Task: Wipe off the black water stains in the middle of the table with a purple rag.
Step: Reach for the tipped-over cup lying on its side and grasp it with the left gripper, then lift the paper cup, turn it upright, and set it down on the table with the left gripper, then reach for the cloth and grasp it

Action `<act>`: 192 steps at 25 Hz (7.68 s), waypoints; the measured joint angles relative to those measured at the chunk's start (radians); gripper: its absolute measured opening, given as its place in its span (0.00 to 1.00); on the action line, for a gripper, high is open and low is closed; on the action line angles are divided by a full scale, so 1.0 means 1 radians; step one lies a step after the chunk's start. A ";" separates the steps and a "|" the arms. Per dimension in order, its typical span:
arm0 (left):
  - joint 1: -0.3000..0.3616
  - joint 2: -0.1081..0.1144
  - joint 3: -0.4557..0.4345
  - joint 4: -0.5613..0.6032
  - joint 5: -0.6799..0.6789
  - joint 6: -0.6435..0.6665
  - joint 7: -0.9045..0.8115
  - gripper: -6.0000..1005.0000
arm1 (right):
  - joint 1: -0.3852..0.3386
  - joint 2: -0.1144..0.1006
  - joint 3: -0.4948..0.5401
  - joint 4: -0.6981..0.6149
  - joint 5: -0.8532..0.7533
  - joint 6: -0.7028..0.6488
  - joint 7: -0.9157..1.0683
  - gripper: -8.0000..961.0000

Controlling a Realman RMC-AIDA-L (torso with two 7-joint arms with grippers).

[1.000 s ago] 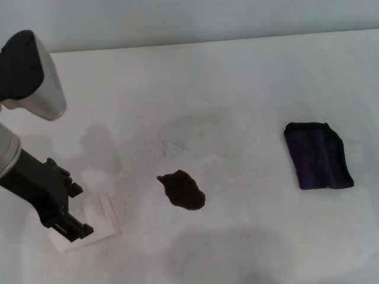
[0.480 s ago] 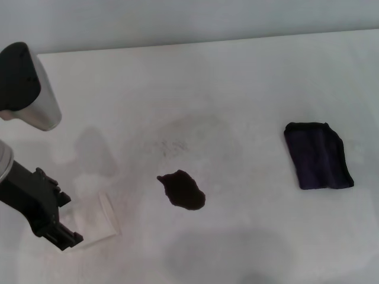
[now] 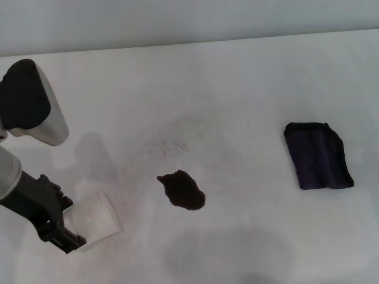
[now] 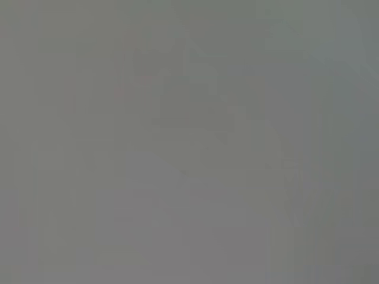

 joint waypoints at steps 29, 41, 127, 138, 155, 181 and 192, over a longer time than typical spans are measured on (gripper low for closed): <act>0.020 -0.001 0.053 -0.105 -0.195 0.379 0.093 0.70 | 0.005 -0.003 0.001 0.017 0.000 0.003 -0.010 0.85; 0.016 -0.003 0.058 -0.417 -0.551 0.757 0.318 0.64 | 0.006 -0.006 -0.003 0.031 0.000 0.003 -0.015 0.85; 0.481 -0.001 0.129 -0.307 -1.383 1.299 0.972 0.88 | -0.031 -0.002 0.005 0.053 -0.045 -0.027 0.439 0.85; 0.414 0.001 -0.053 -0.457 -1.849 0.950 1.434 0.88 | -0.074 -0.053 -0.140 0.169 -0.300 -0.108 1.013 0.85; 0.327 0.002 -0.235 -0.689 -1.922 0.676 1.655 0.88 | 0.007 -0.150 -0.353 0.760 -1.334 -0.040 2.026 0.85; 0.266 0.007 -0.284 -0.750 -1.916 0.652 1.667 0.88 | 0.268 0.005 -0.568 1.118 -2.312 0.327 2.663 0.84; 0.242 0.010 -0.284 -0.773 -1.910 0.658 1.670 0.88 | 0.264 0.008 -0.598 0.997 -2.315 0.245 2.669 0.84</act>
